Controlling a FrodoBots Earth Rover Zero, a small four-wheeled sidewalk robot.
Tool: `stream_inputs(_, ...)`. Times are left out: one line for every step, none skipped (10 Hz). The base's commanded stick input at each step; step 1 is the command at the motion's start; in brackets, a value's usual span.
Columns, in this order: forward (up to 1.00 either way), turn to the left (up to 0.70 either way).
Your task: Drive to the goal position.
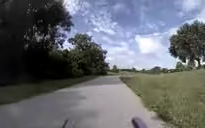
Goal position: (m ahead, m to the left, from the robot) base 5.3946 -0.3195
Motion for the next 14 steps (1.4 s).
stream_inputs(0.69, 0.03)
stream_inputs(0.69, 0.03)
stream_inputs(0.69, 0.03)
stream_inputs(0.69, 0.03)
stream_inputs(0.69, 0.03)
stream_inputs(0.69, 0.03)
stream_inputs(0.69, 0.03)
stream_inputs(0.69, 0.03)
stream_inputs(0.69, 0.03)
stream_inputs(0.69, 0.03)
stream_inputs(0.69, 0.03)
stream_inputs(0.69, 0.03)
stream_inputs(0.69, 0.03)
stream_inputs(0.69, 0.03)
